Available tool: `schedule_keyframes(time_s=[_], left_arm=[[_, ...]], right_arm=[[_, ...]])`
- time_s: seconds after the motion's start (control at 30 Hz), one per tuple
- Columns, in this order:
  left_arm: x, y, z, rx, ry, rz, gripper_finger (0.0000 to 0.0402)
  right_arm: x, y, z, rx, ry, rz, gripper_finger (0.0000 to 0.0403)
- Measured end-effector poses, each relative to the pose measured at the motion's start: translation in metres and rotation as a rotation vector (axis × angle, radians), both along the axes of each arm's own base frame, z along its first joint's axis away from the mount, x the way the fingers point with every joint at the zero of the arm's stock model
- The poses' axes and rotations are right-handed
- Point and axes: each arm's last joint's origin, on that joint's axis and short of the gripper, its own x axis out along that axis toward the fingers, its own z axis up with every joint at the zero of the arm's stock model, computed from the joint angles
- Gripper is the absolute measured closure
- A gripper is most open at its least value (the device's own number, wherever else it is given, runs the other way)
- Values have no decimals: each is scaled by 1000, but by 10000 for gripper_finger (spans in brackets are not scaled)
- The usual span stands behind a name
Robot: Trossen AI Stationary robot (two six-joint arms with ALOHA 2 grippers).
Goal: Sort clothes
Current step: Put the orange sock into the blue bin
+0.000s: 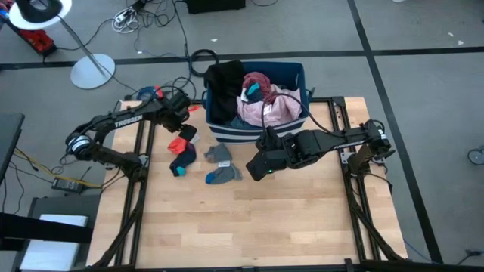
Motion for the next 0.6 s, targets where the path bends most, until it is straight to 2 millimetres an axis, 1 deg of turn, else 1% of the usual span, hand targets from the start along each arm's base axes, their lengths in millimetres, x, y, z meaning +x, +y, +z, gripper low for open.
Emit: schedule_keyframes(time_s=[0.07,0.27,0.33,0.4,0.47,0.5,0.53,0.6], left_arm=[[-1,-1,-10,-12,12,1,172],[-4,-8,-46,-103,107,-15,173],[-5,-9,-53,-121,125,-16,175],[-5,-9,-58,-140,145,-15,189],[-5,-9,-58,-148,147,-13,221],[-5,-9,-58,-153,142,-14,245],[-4,-9,-57,-159,134,-15,272],[-3,-9,-53,-161,103,-18,338]], right_arm=[[0,0,0,7,1,-7,145],[-1,1,-1,34,4,-4,153],[-1,1,-1,35,3,-3,155],[-1,2,-1,38,3,0,156],[-1,3,-1,44,2,2,156],[-1,3,0,45,0,1,156],[-1,3,0,47,-2,-2,156],[-1,4,0,50,-4,-7,156]])
